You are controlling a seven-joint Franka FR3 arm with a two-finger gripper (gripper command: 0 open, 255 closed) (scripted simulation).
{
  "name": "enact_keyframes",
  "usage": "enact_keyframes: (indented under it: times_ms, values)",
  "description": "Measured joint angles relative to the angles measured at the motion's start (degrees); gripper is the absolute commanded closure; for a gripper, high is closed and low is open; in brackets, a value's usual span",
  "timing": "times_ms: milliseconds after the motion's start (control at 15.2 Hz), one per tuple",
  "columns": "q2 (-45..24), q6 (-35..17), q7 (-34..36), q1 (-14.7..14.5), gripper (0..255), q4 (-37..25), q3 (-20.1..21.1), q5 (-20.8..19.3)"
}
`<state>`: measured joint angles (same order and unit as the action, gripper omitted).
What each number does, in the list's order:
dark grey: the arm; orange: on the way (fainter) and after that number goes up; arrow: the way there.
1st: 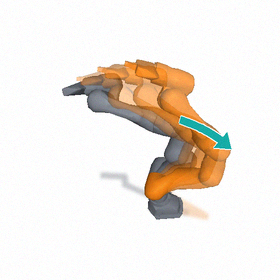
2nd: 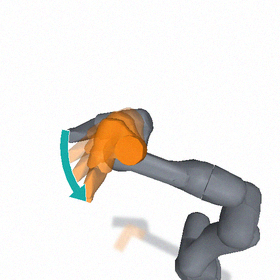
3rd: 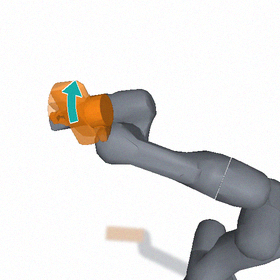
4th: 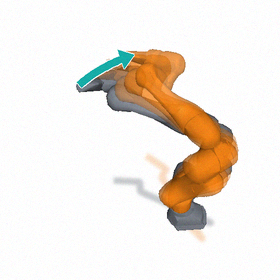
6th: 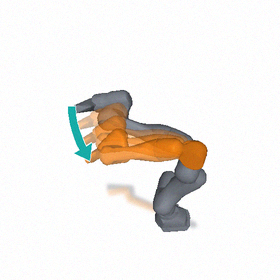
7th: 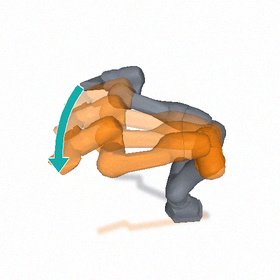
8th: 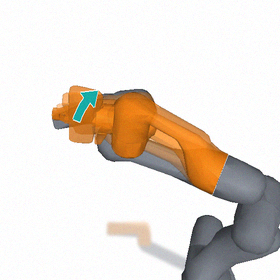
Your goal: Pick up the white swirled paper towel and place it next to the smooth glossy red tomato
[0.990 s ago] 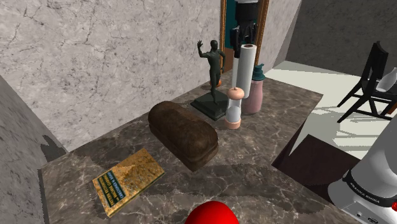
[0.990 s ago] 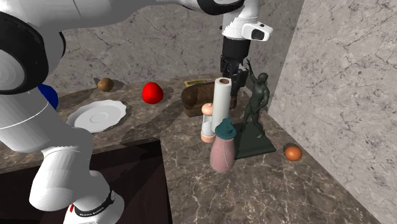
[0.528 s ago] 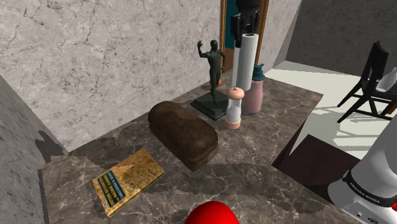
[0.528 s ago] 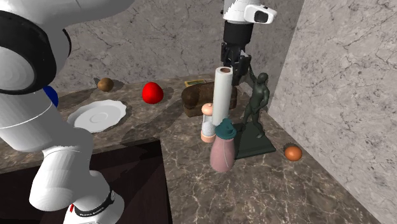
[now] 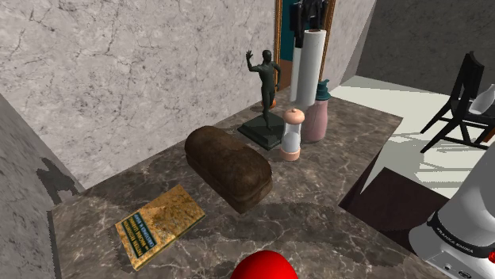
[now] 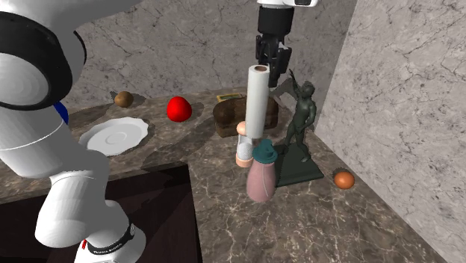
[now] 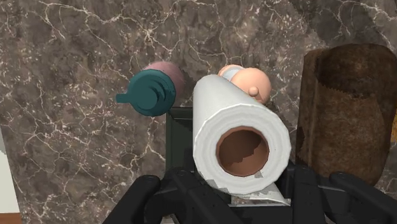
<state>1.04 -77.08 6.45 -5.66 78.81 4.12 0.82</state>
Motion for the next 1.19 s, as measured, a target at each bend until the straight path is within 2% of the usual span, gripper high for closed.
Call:
enact_keyframes:
  times_ms: [330, 726, 1188]
  values:
    - [6.6, 1.0, 5.1, -2.4, 255, 5.4, 2.6, 0.9]
    - [11.9, 3.0, 12.3, -5.2, 255, 8.5, 6.7, 2.6]
    - [15.7, 5.8, 21.2, -8.3, 255, 8.9, 11.9, 5.0]
